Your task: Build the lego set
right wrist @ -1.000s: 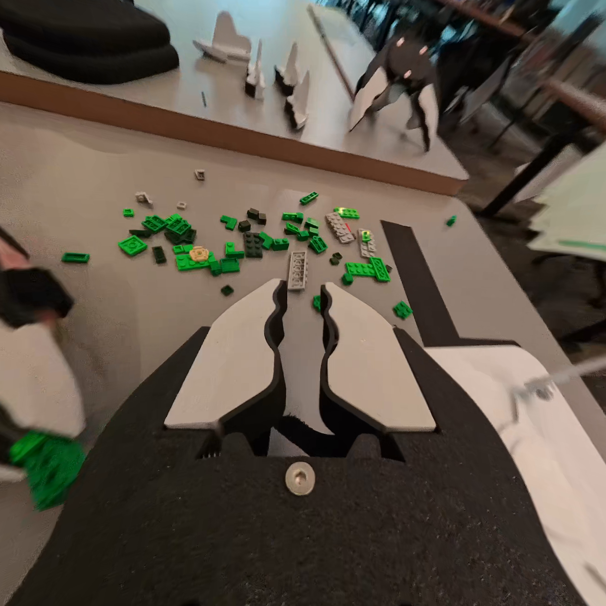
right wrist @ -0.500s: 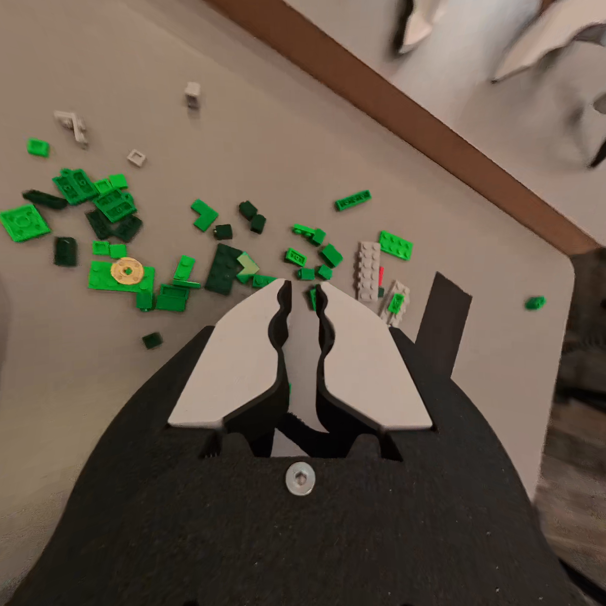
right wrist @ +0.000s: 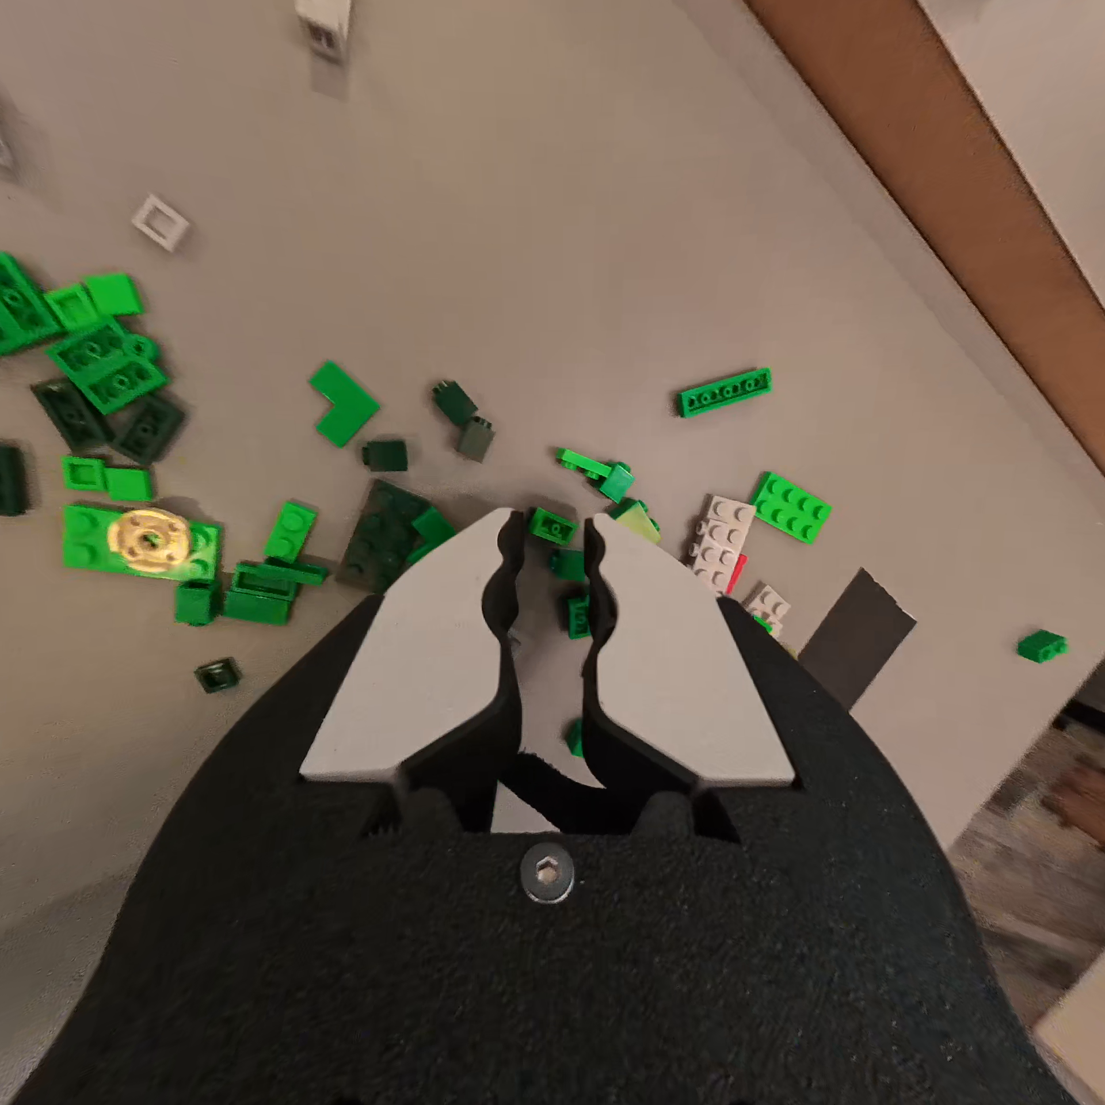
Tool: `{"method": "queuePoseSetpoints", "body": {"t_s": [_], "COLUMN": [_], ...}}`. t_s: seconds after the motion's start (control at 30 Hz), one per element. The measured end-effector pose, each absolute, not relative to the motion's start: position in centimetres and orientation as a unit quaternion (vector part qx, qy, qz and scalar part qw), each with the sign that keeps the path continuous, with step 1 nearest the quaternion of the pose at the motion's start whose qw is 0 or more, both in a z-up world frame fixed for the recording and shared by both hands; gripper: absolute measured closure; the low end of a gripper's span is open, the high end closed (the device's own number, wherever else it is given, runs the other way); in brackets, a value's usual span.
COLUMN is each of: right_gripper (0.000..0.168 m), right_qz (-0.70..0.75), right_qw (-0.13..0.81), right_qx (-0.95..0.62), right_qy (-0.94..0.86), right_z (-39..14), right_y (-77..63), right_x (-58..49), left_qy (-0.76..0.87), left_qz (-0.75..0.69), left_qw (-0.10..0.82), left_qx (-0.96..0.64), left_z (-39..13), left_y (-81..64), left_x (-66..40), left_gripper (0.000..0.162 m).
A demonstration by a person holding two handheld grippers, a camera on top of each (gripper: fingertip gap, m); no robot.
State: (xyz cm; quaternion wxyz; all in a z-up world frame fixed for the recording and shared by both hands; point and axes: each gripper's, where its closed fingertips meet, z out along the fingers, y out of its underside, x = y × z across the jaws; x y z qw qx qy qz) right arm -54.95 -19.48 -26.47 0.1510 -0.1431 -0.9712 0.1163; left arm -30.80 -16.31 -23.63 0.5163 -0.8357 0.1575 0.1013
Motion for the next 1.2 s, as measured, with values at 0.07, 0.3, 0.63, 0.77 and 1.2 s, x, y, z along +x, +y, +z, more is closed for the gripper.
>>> {"method": "queuePoseSetpoints", "body": {"t_s": [0.07,0.3,0.63,0.77,1.2], "right_gripper": [0.159,0.16,0.16,0.16,0.133], "right_qz": [0.105,0.161,0.378,0.335,0.234], "right_qw": [0.159,0.157,0.197,0.189,0.222], "right_qx": [-0.139,-0.168,-0.282,-0.352,-0.388], "right_qy": [-0.972,-0.96,-0.86,-0.853,-0.863], "right_z": [-26.6,-24.7,-17.7,-21.0,-25.1], "right_y": [-19.2,-19.1,-14.9,-11.4,-8.3], "right_x": [-55.2,-53.5,-38.4,-31.0,-23.8], "left_qy": [0.157,0.156,0.16,0.161,0.18], "left_qz": [0.101,0.099,0.096,0.095,0.097], "left_qw": [0.517,0.52,0.521,0.523,0.513], "left_qx": [-0.836,-0.834,-0.833,-0.832,-0.834], "left_z": [-23.6,-23.5,-23.5,-23.4,-23.8], "left_y": [-16.3,-16.3,-16.3,-16.3,-16.4], "left_x": [-30.8,-30.8,-30.7,-30.6,-30.0], "left_gripper": [0.146,0.146,0.146,0.146,0.146]}}
